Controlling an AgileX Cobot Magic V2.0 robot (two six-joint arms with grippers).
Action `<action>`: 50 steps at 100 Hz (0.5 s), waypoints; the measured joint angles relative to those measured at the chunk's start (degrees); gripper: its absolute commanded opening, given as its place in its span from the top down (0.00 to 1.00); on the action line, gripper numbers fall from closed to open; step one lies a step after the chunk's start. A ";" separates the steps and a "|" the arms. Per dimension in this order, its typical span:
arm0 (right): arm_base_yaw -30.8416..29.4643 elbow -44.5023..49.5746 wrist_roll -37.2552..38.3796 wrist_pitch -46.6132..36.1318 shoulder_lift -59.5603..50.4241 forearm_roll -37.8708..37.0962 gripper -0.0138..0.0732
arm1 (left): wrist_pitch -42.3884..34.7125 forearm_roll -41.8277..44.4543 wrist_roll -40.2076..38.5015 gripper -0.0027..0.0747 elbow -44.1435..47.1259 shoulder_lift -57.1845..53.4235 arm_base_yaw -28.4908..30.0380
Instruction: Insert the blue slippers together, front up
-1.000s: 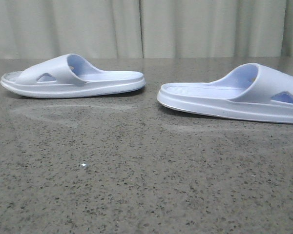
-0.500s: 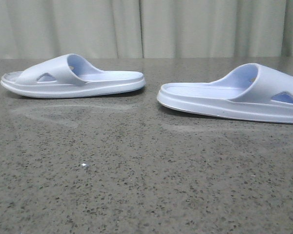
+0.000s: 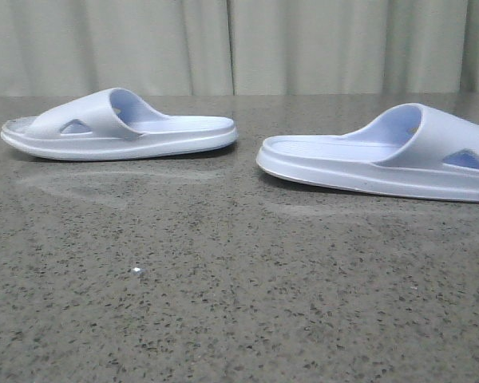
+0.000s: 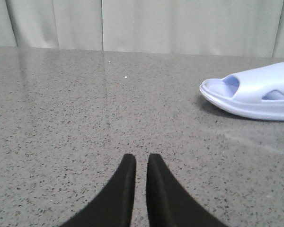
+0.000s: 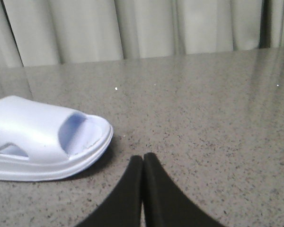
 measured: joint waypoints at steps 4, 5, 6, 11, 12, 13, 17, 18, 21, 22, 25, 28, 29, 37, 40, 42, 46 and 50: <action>0.00 0.00 0.00 -0.68 0.00 1.41 0.93 | -0.57 -1.30 0.00 0.95 0.00 0.00 0.00; 0.00 0.00 0.00 -0.93 0.00 1.71 0.93 | -0.71 -1.86 0.00 0.95 0.00 0.00 0.00; 0.00 0.00 0.00 -0.95 0.00 2.34 0.93 | -0.85 -2.13 0.00 0.95 0.00 0.00 0.00; 0.00 0.00 0.00 -1.66 0.00 5.19 0.93 | -1.57 -4.32 0.00 0.95 0.00 0.00 0.00; 0.00 0.00 0.00 -1.83 0.00 5.66 0.93 | -1.76 -5.02 0.00 0.95 0.00 0.00 0.00; 0.00 0.00 0.00 -1.85 0.00 6.63 0.93 | -1.88 -5.39 0.00 0.95 0.00 0.00 0.00; 0.00 0.00 0.00 -2.23 0.00 9.31 0.93 | -2.44 -7.67 0.00 0.95 0.00 0.00 0.00; 0.00 0.00 0.00 -2.22 0.00 10.43 0.93 | -2.43 -8.06 0.00 0.95 0.00 0.00 0.00; 0.00 0.00 0.00 -2.36 0.00 12.67 0.93 | -2.70 -10.10 0.00 0.95 0.00 0.00 0.00; 0.00 0.00 0.00 -2.36 0.00 13.22 0.93 | -2.81 -10.52 0.00 0.94 0.00 0.00 0.00; 0.00 0.00 0.00 -2.49 0.00 15.80 0.93 | -2.82 -12.07 0.00 0.95 0.00 0.00 0.00; 0.00 0.00 0.00 -2.76 0.00 17.38 0.93 | -2.94 -13.89 0.00 0.95 0.00 0.00 0.00; 0.00 0.00 0.00 -2.72 0.00 17.69 0.93 | -3.08 -14.23 0.00 0.95 0.00 0.00 0.00; 0.00 0.00 0.00 -3.27 0.00 20.08 0.93 | -3.63 -18.55 0.00 0.95 0.00 0.00 0.00; 0.00 0.00 0.00 -3.30 0.00 20.70 0.93 | -3.98 -20.15 0.00 0.95 0.00 0.00 0.00; 0.00 0.00 0.00 -3.41 0.00 21.32 0.93 | -3.99 -21.38 0.00 0.95 0.00 0.00 0.00; 0.00 0.00 0.00 -3.41 0.00 22.81 0.93 | -4.07 -23.48 0.00 0.95 0.00 0.00 0.00; 0.00 0.00 0.00 -3.41 0.00 24.22 0.93 | -4.20 -26.03 0.00 0.95 0.00 0.00 0.00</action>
